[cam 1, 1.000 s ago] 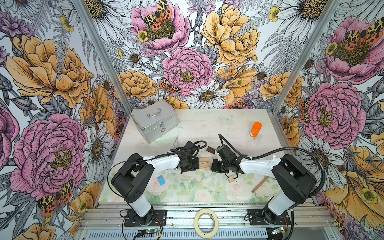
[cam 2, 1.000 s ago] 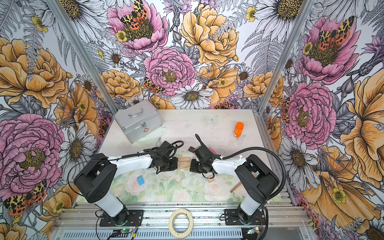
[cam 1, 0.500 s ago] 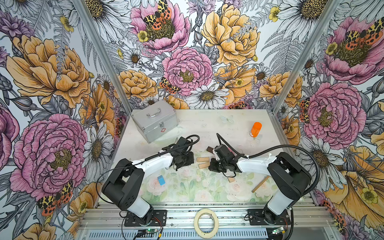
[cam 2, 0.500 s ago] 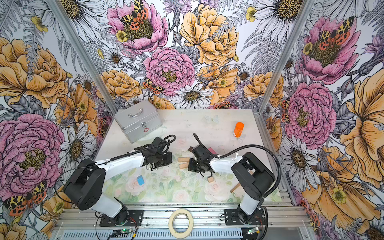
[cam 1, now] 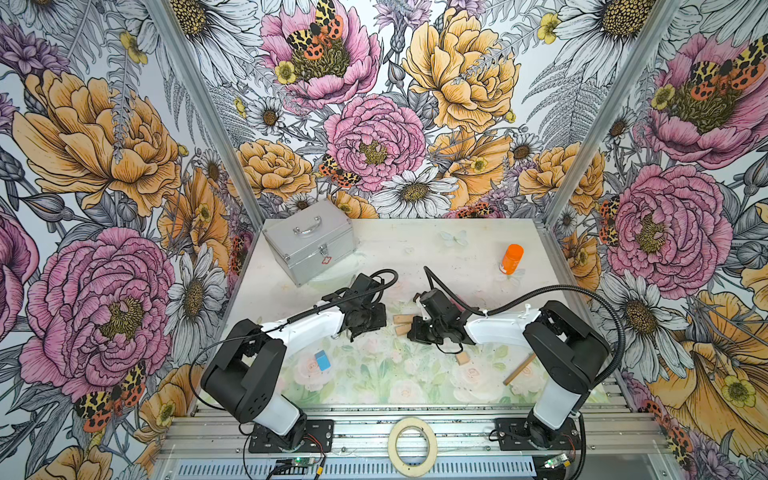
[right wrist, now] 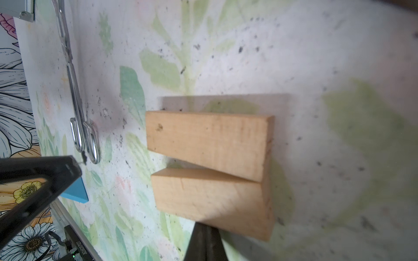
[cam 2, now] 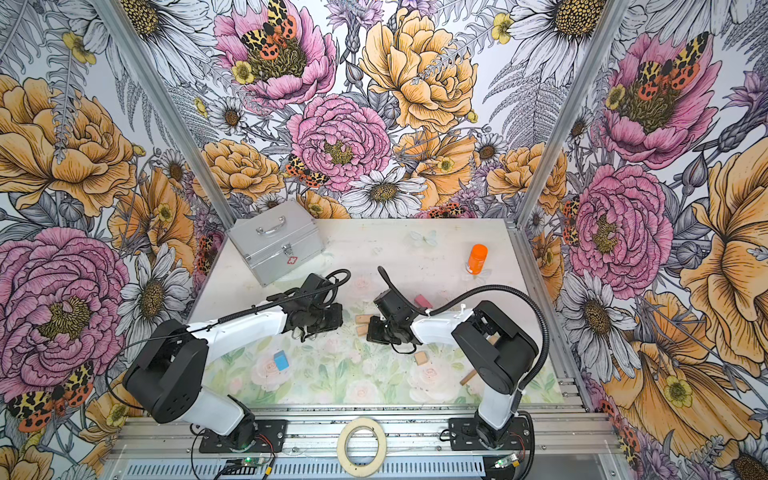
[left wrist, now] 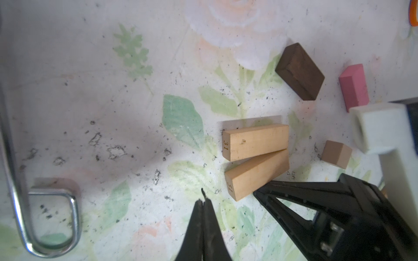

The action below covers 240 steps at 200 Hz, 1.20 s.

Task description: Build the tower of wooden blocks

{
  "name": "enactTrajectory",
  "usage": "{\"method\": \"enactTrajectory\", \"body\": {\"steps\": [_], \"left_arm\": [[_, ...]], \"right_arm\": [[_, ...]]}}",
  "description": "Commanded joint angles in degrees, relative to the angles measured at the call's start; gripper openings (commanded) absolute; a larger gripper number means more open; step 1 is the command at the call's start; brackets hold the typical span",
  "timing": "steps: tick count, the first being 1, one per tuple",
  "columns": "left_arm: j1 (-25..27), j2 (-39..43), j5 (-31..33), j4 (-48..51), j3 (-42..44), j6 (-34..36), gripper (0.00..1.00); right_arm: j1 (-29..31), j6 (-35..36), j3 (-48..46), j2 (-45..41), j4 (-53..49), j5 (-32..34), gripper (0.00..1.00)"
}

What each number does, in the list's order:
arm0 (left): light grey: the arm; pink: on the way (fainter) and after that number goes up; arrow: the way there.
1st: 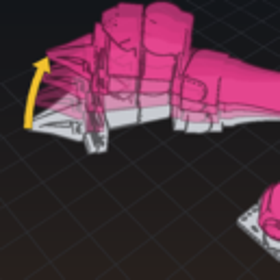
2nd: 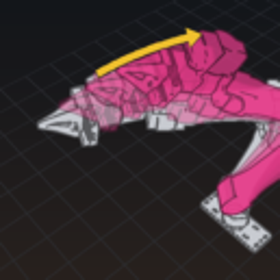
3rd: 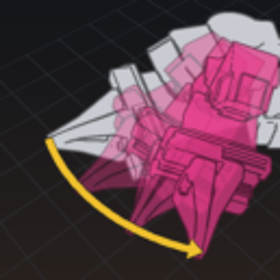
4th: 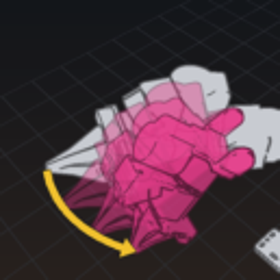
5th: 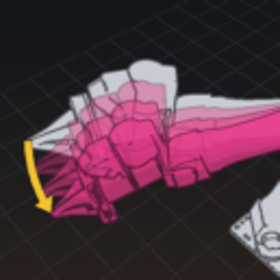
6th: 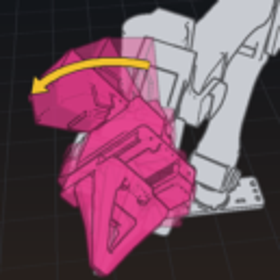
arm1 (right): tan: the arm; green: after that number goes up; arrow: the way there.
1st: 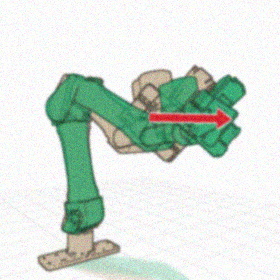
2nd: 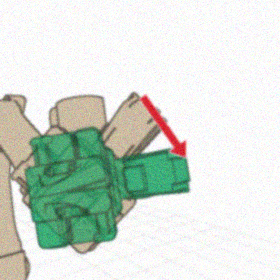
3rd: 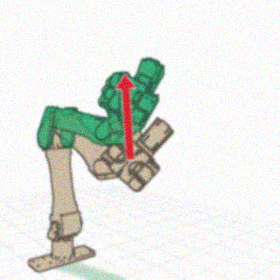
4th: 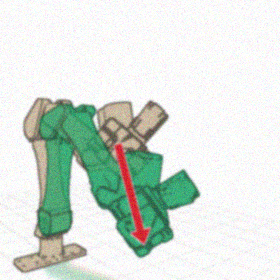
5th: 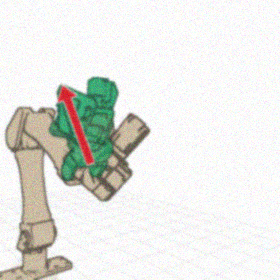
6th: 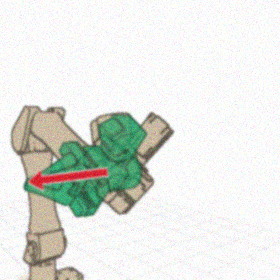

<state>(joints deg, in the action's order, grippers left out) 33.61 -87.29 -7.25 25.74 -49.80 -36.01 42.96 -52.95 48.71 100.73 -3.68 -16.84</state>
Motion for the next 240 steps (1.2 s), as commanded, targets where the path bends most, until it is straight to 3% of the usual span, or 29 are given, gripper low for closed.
{"method": "enactTrajectory", "body": {"steps": [1,167,205,240], "left_arm": [[-0.46,1.83,1.32,0.28,0.83,0.96,0.0],[-0.47,2.56,1.26,0.25,1.11,1.04,0.0],[-0.47,2.08,1.4,0.28,0.42,1.55,0.0],[-0.98,-0.59,1.69,0.19,-1.45,2.43,0.0]], "right_arm": [[0.7,-1.18,1.25,2.04,0.84,-0.29,0.0],[1.03,-0.89,2.71,2.92,1.51,-1.4,0.0],[0.98,0.48,2.43,-3.48,-1.86,-1.17,0.0],[-0.72,3.3,2.4,-13.97,-8.49,2.92,0.0]]}}
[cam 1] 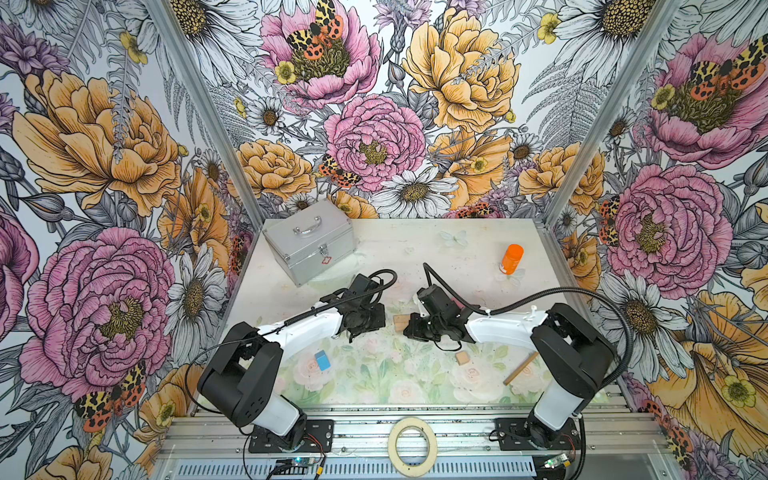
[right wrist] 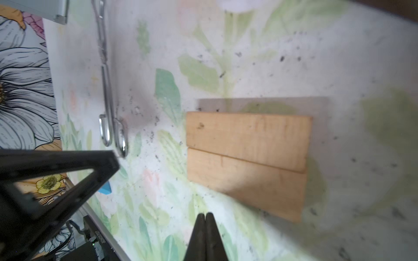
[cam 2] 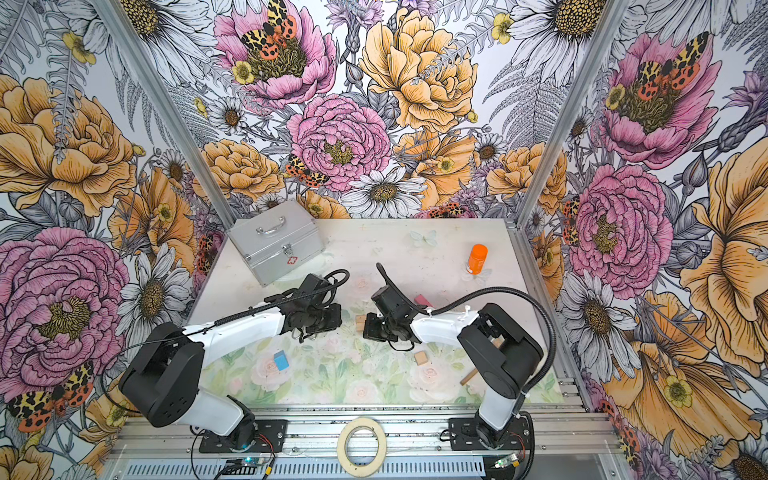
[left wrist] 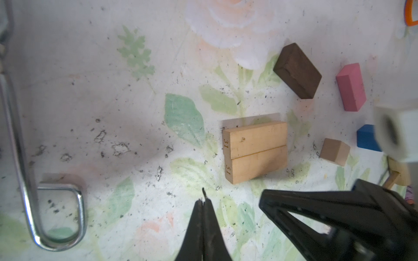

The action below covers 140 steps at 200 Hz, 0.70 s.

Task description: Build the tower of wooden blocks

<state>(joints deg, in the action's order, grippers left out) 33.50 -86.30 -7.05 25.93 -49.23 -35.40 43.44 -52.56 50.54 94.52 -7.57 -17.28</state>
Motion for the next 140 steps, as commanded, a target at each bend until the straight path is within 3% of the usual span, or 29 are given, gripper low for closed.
{"method": "enactTrajectory", "body": {"steps": [1,37,140], "left_arm": [[-0.87,-1.71,1.5,-0.01,-2.1,1.91,0.0],[-1.74,-6.51,1.45,-0.3,-5.13,3.08,0.0],[-1.73,-16.24,-0.8,-0.28,-12.03,3.91,0.0]], "right_arm": [[-1.31,2.99,0.5,-8.03,-4.75,3.5,0.0],[-6.8,4.84,-2.75,-12.86,-6.87,5.4,0.0],[-12.31,8.42,-3.08,-8.77,-6.68,4.39,0.0]]}}
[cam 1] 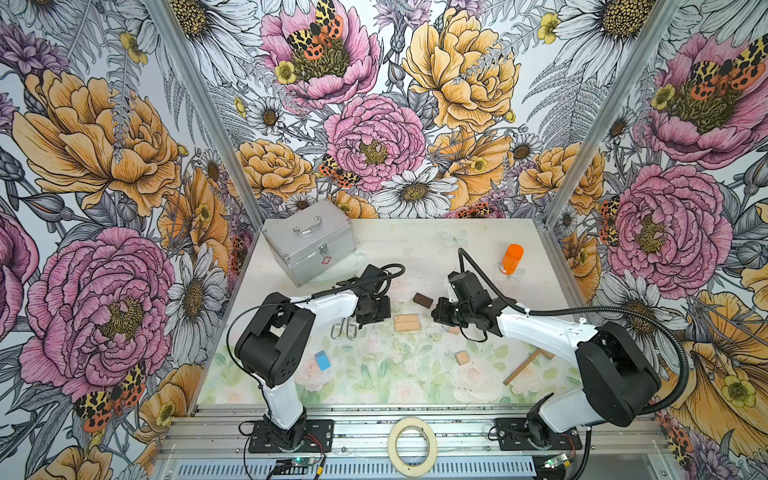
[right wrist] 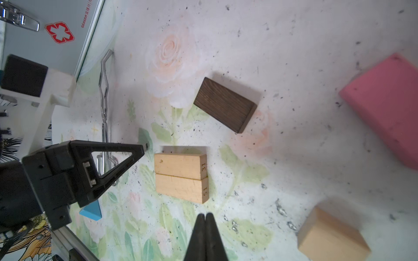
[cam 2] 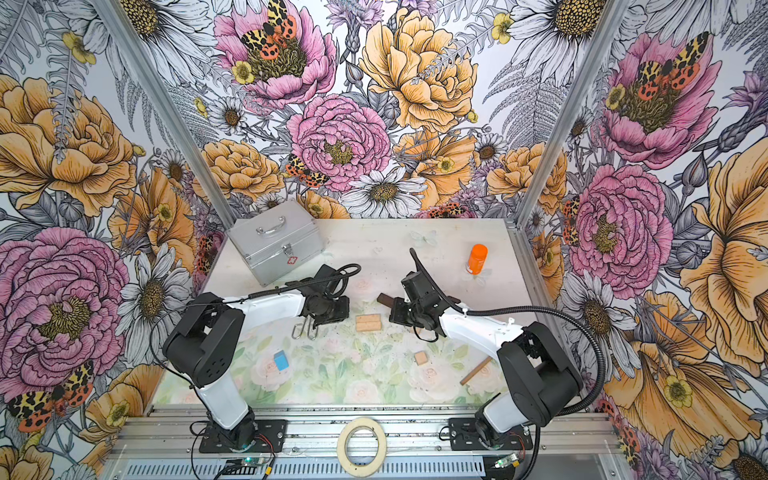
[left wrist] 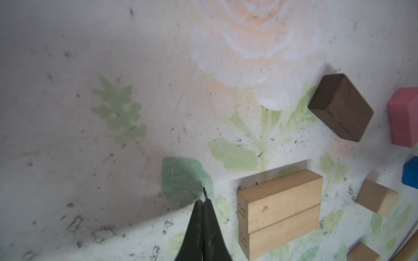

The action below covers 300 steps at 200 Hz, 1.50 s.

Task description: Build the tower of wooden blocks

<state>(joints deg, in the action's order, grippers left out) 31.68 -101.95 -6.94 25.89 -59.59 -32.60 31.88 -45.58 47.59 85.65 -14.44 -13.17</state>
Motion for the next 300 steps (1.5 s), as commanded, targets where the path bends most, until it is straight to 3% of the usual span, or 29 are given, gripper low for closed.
{"method": "enactTrajectory", "body": {"steps": [1,180,245,300], "left_arm": [[0.16,-0.65,-0.89,-0.23,-1.71,1.08,0.0],[3.54,-4.75,-1.89,0.96,-4.66,0.94,0.0],[1.92,-3.12,-0.1,2.11,-4.57,1.63,0.0],[-0.28,1.88,3.22,4.05,-6.02,3.92,0.0]], "right_arm": [[-0.76,1.41,-0.13,0.08,0.15,0.31,0.0],[-1.9,1.25,-2.67,-1.69,0.98,0.52,0.0],[-3.02,1.76,-2.53,-3.58,0.22,0.39,0.0],[-4.19,4.69,0.64,-6.06,-7.02,5.26,0.0]]}}
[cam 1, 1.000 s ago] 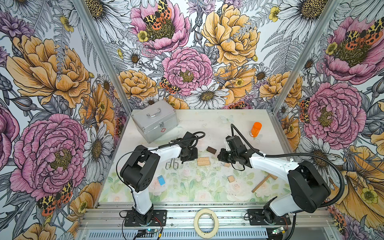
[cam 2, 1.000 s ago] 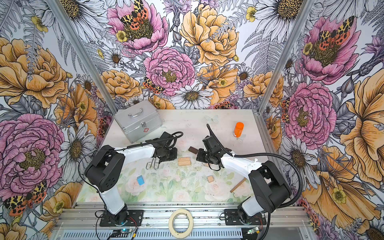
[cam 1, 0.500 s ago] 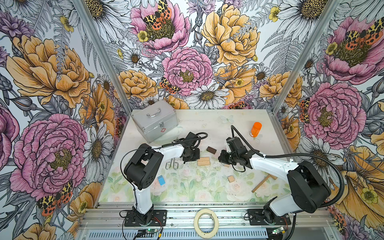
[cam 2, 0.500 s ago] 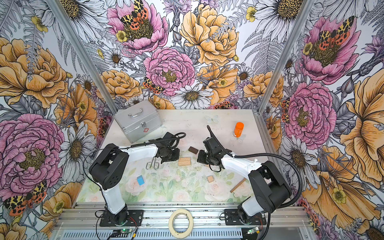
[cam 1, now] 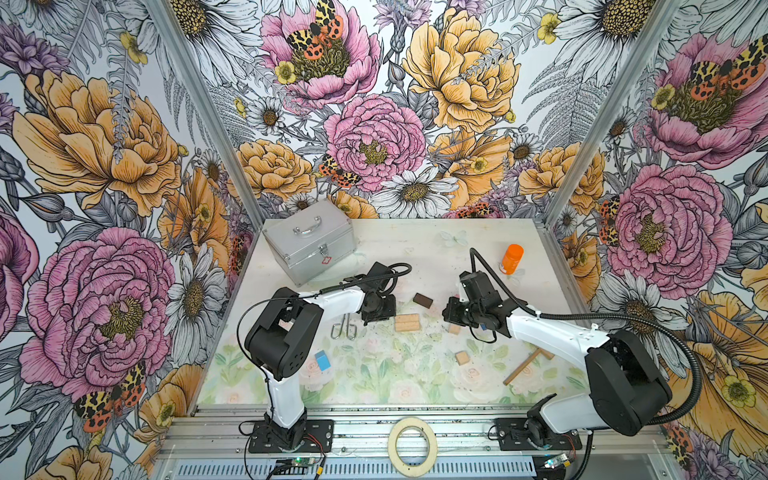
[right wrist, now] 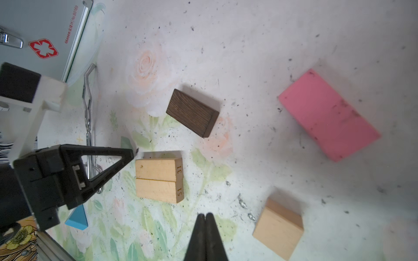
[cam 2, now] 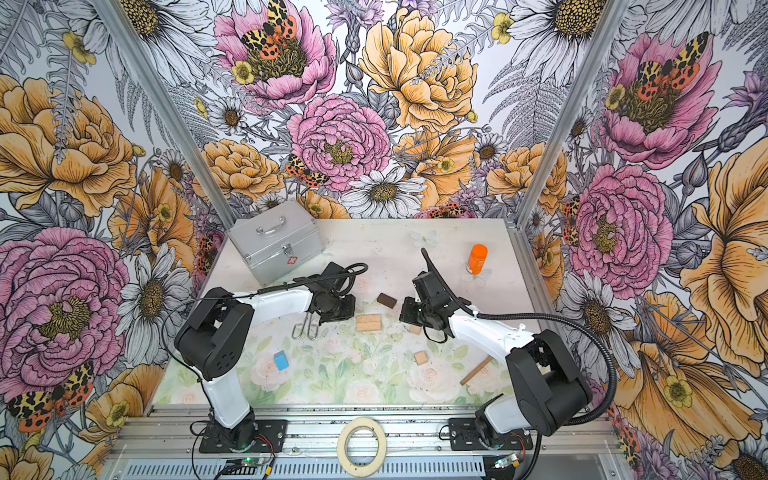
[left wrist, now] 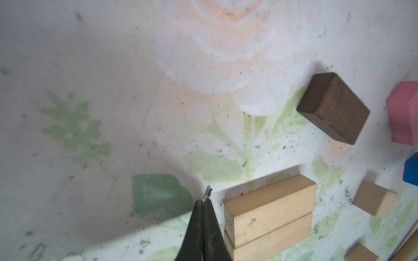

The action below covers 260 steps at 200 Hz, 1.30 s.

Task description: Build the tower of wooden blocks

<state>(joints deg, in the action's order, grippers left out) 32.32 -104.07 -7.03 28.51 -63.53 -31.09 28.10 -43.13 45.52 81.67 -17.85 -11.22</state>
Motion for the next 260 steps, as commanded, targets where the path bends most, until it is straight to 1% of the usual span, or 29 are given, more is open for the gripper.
{"method": "enactTrajectory", "body": {"steps": [1,54,71,103,126,132,167,195,220,223,231,260], "left_arm": [[-0.97,4.11,3.36,1.44,-2.06,2.42,0.0],[-1.54,11.2,6.01,1.78,1.67,2.38,0.0],[-1.64,13.9,6.94,1.73,3.11,2.22,0.0],[-1.8,19.69,9.98,1.24,5.17,2.41,0.0],[-2.27,24.47,11.02,-0.86,7.39,2.87,0.0],[-2.59,25.72,11.03,-1.49,8.05,2.96,0.0],[-5.63,34.45,11.51,-6.39,13.46,3.29,0.0],[-9.73,42.39,11.33,-11.92,19.3,2.51,0.07],[-12.45,48.14,11.25,-16.29,23.82,1.92,0.16],[-12.75,48.65,11.25,-16.75,24.19,1.91,0.18],[-13.19,49.81,11.2,-17.76,25.11,1.74,0.26],[-14.51,51.92,11.2,-19.63,26.91,1.74,0.28]], "right_arm": [[-0.45,2.25,2.73,-2.11,-3.69,3.36,0.0],[-0.41,2.19,4.04,0.89,-3.95,1.84,0.0],[-0.4,2.38,3.88,0.54,-4.27,1.67,0.0],[-0.4,3.04,3.75,-2.01,-8.34,7.09,0.07],[-0.67,3.79,4.12,-2.32,-9.98,10.07,0.15],[-0.88,3.98,4.5,-1.85,-10.49,10.33,0.17],[-1.03,3.87,6.64,1.55,-12.19,9.31,0.2],[-0.94,3.72,8.45,2.61,-14.66,11.66,0.28],[-0.94,3.79,8.99,2.69,-15.99,13.66,0.37],[-0.95,3.85,9.11,2.83,-16.06,13.9,0.38],[-1.09,4.11,9.68,3.41,-16.44,14.63,0.4],[-1.67,7.05,14.55,7.72,-17.98,15.39,0.45]]}}
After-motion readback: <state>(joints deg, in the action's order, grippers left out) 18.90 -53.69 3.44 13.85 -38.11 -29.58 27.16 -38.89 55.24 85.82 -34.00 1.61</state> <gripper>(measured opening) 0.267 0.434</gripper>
